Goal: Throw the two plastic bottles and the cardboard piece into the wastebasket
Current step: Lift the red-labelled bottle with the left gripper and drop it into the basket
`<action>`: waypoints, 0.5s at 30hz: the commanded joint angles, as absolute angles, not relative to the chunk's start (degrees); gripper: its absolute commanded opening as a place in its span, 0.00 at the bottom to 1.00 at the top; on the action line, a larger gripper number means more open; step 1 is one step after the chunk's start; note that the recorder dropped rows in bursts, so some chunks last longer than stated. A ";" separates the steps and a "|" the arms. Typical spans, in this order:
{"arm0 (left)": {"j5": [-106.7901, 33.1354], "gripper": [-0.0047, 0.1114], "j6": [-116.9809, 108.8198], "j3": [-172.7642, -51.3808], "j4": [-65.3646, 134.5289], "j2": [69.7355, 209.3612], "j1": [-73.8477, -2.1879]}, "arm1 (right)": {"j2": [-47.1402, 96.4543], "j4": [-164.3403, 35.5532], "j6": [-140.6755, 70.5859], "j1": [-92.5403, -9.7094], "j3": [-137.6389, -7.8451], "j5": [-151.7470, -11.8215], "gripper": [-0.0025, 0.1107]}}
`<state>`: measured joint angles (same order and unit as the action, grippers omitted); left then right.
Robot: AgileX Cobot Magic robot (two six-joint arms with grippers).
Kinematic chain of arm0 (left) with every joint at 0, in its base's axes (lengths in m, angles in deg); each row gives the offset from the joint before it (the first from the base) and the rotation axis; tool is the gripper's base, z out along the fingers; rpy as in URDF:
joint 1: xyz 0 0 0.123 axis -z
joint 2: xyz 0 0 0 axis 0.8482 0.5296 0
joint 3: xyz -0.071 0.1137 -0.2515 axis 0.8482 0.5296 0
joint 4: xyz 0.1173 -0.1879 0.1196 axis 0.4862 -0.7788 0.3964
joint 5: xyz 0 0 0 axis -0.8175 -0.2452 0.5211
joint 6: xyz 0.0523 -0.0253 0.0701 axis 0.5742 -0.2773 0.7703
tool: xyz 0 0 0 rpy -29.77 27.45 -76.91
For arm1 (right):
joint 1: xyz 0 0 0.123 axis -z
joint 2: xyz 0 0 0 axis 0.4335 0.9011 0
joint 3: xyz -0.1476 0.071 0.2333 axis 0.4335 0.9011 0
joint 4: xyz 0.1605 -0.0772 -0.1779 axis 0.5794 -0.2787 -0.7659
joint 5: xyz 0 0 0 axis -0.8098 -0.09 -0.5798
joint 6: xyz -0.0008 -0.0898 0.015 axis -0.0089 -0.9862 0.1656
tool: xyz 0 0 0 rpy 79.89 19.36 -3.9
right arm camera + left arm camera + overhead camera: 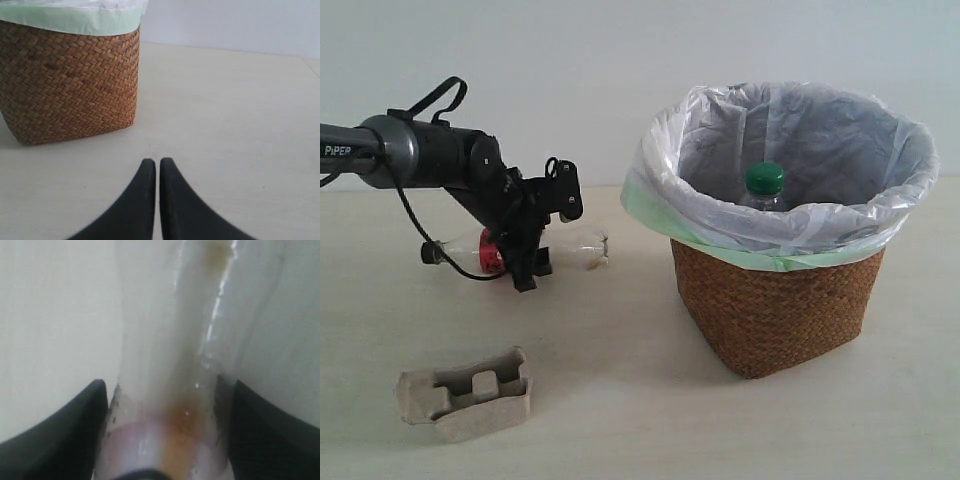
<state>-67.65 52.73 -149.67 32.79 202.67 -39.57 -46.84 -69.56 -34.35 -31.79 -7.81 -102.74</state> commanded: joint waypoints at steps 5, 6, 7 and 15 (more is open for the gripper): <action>-69.62 0.08 33.79 -149.48 39.50 199.86 -39.49 | -47.14 -69.70 -34.35 -31.48 -7.85 -102.44 0.02; -71.82 0.07 27.72 -149.48 45.36 197.78 -39.49 | -47.14 -69.70 -34.35 -31.48 -7.85 -102.44 0.02; -73.01 0.07 23.11 -149.48 48.84 196.15 -39.49 | -47.14 -69.70 -34.35 -31.48 -7.85 -102.44 0.02; -91.52 0.07 -21.15 -149.48 72.11 177.39 -44.89 | -47.14 -69.70 -34.35 -31.48 -7.85 -102.44 0.02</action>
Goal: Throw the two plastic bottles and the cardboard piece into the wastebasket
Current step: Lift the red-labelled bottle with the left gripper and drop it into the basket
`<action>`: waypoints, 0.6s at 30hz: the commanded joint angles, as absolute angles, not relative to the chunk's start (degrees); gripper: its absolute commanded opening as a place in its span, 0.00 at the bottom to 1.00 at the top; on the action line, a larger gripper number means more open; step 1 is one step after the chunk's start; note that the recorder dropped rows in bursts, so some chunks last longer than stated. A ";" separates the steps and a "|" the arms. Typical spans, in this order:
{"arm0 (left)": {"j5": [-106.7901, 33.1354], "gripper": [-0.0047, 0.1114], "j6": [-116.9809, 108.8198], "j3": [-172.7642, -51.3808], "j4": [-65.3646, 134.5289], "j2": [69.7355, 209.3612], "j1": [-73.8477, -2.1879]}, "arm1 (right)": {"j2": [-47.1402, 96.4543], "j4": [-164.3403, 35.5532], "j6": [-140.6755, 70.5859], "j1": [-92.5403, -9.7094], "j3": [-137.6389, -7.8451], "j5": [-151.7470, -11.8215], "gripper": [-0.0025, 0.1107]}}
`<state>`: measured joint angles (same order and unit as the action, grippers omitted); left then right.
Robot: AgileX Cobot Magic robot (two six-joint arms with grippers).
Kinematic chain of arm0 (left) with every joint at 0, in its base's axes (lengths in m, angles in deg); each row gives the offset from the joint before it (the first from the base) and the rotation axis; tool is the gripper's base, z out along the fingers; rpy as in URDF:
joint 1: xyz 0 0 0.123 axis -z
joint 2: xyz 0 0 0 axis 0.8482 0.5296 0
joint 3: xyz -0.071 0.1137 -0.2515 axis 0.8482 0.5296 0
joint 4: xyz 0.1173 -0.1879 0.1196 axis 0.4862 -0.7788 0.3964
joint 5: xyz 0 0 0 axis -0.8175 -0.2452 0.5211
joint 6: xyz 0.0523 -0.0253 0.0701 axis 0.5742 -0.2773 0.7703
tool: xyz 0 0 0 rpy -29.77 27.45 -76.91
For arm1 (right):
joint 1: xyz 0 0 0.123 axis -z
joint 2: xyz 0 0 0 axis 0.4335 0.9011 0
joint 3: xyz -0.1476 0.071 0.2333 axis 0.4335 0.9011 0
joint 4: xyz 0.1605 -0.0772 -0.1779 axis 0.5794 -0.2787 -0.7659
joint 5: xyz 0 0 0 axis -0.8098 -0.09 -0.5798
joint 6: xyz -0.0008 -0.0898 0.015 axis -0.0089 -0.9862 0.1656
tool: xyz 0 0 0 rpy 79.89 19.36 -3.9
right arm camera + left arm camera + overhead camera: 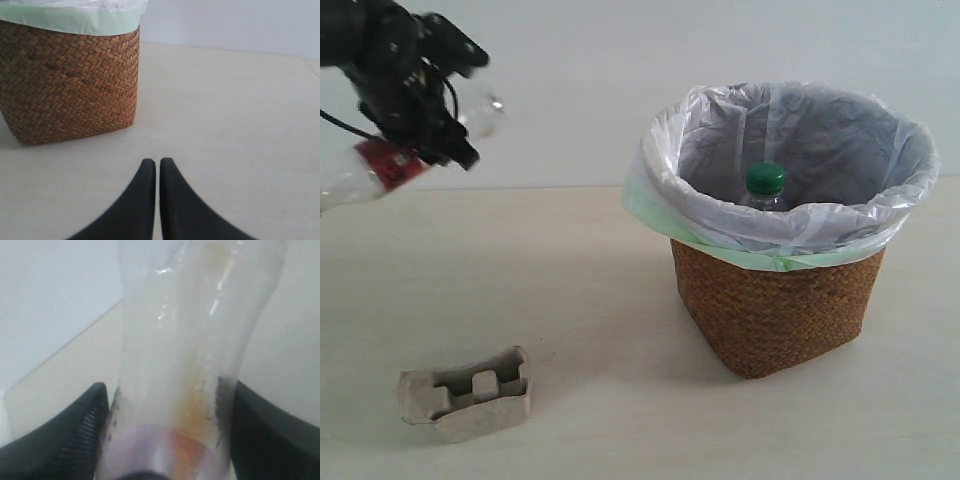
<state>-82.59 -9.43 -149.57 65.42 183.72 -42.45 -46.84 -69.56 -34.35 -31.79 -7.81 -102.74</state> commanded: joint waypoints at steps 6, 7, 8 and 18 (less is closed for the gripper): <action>-103.05 0.07 -22.13 -149.48 80.45 169.34 -47.06 | -47.14 -69.70 -34.35 -31.48 -7.85 -102.44 0.02; -104.17 0.07 -22.12 -149.48 81.72 168.30 -47.06 | -47.14 -69.70 -34.35 -31.48 -7.85 -102.44 0.02; -104.83 0.07 -22.12 -149.48 82.52 167.30 -47.06 | -47.14 -69.70 -34.35 -31.48 -7.85 -102.44 0.02; -102.25 0.07 -18.00 -149.36 63.94 169.33 -47.06 | -47.14 -69.70 -34.35 -31.48 -7.85 -102.44 0.02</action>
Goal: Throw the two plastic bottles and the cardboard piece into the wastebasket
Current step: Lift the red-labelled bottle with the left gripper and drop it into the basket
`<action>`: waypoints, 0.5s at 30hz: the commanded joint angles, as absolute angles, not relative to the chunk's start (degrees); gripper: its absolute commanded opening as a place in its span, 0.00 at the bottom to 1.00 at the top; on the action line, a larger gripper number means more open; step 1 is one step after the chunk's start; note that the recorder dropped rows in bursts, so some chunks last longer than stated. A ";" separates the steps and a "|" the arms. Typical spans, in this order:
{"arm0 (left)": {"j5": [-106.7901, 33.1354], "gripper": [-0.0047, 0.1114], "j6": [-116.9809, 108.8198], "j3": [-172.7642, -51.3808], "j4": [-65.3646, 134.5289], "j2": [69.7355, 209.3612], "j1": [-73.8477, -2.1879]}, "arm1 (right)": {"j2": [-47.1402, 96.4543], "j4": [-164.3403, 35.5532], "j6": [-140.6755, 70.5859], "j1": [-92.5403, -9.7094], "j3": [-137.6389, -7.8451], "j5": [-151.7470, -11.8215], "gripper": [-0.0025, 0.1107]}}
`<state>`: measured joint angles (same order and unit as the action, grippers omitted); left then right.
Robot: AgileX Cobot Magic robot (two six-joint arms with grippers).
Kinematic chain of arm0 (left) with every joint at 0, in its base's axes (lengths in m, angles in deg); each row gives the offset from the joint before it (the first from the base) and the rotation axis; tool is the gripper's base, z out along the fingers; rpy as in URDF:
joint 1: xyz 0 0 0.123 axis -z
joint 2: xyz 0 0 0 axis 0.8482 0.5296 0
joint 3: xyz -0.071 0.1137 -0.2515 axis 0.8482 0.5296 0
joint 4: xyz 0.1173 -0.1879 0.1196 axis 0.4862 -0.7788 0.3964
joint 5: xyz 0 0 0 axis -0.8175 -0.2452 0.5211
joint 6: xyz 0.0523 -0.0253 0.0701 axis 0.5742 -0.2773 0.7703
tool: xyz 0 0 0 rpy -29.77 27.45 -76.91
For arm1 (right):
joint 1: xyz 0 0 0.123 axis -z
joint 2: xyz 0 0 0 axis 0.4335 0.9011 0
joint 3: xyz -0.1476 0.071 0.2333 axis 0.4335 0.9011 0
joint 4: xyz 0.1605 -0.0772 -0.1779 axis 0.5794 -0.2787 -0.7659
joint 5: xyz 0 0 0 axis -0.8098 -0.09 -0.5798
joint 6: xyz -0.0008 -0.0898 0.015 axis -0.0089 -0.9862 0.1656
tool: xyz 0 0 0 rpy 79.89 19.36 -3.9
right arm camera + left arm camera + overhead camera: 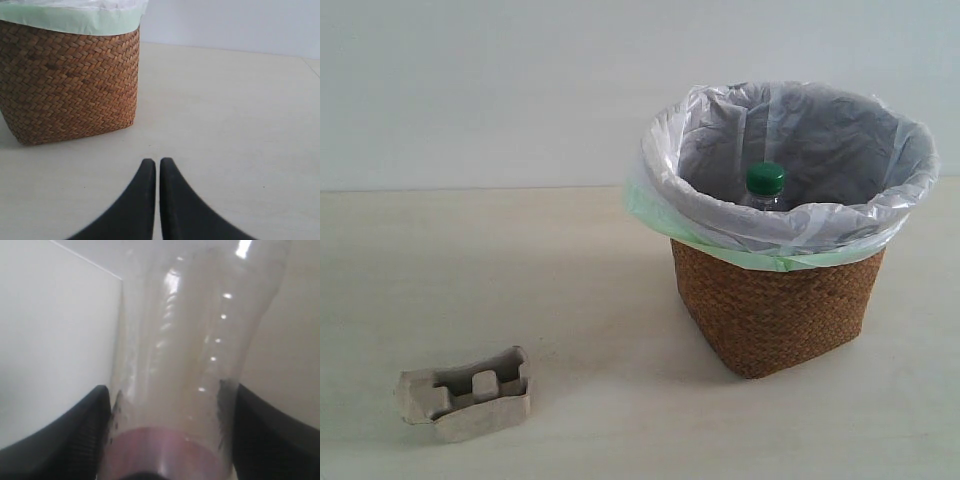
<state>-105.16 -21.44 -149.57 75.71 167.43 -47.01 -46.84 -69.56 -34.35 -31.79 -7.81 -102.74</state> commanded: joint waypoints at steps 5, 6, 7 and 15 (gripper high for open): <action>-92.89 0.07 4.40 -149.59 24.85 173.28 -46.45 | -47.14 -69.70 -34.35 -31.48 -7.85 -102.44 0.02; -90.59 0.07 11.88 -150.02 13.57 173.58 -45.80 | -47.14 -69.70 -34.35 -31.48 -7.85 -102.44 0.02; -88.60 0.07 18.46 -150.54 4.03 173.72 -45.12 | -47.14 -69.70 -34.35 -31.48 -7.85 -102.44 0.02; -72.37 0.68 48.18 -159.59 -41.35 174.09 -33.81 | -47.14 -69.70 -34.35 -31.48 -7.85 -102.25 0.02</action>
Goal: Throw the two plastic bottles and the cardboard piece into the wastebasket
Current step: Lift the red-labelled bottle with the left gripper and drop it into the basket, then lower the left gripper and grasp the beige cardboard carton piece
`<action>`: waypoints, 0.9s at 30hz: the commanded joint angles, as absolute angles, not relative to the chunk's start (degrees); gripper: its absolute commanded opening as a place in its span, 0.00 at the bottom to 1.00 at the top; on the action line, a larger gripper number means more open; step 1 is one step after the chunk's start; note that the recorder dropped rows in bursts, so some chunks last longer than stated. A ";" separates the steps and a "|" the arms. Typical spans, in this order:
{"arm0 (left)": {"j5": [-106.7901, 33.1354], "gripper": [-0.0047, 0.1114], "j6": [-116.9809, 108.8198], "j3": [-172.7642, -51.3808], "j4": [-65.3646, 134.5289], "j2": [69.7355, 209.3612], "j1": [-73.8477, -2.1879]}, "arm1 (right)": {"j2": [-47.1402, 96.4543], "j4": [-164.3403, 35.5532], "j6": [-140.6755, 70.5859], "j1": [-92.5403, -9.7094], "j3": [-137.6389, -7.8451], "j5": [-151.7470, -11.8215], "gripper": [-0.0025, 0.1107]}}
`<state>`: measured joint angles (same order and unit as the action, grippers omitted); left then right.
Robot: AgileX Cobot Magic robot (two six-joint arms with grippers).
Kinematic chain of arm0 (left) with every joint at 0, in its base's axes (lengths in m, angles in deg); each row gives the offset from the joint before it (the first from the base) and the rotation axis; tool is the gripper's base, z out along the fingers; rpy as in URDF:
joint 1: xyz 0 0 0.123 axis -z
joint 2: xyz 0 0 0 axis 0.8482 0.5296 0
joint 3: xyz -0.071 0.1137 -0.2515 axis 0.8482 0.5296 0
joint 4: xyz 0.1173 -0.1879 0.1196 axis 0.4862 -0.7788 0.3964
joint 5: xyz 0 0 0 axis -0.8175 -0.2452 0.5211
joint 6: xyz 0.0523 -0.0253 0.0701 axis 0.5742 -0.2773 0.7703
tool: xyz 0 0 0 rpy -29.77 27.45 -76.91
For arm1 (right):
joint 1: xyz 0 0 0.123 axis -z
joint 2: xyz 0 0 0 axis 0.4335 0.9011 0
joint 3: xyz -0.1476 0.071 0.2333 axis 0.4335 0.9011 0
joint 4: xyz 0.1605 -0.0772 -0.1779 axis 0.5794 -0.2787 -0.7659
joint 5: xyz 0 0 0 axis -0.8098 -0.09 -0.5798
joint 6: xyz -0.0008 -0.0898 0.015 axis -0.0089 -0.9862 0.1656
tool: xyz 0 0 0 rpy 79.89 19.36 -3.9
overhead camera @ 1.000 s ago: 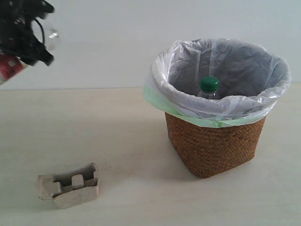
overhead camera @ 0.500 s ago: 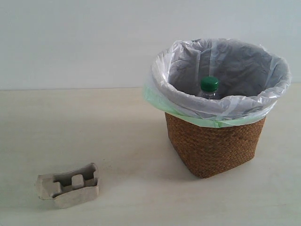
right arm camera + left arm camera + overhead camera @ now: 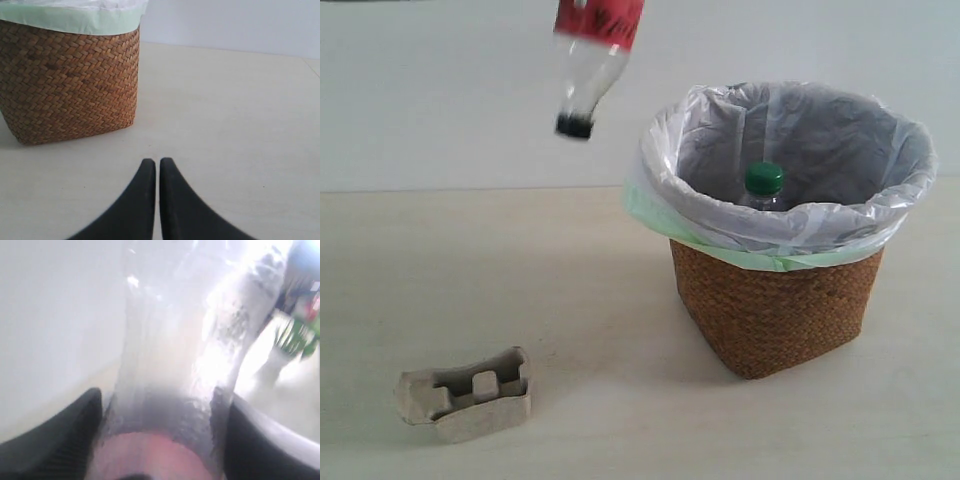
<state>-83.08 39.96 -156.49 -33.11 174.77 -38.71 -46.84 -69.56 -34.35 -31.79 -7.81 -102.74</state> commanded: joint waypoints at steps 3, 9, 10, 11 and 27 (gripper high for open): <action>-68.32 0.90 47.96 -159.59 -34.44 174.19 -31.26 | -47.14 -69.70 -34.35 -31.48 -7.85 -102.25 0.02; -70.85 0.96 43.64 -159.59 -29.83 175.29 -30.83 | -47.14 -69.70 -34.35 -31.48 -7.85 -102.25 0.02; -70.88 0.96 43.64 -159.59 -29.66 175.22 -30.83 | -47.14 -69.70 -34.35 -31.48 -7.85 -102.25 0.02; -70.88 0.96 43.64 -159.59 -29.35 175.22 -30.83 | -47.14 -69.70 -34.35 -31.48 -7.85 -102.25 0.02; -90.95 0.11 31.94 -159.59 -3.70 173.35 -34.20 | -47.14 -69.70 -34.35 -31.48 -7.85 -102.25 0.02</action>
<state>-85.05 33.41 -159.58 -7.10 174.86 -32.44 -46.84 -69.56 -34.35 -31.79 -7.81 -102.74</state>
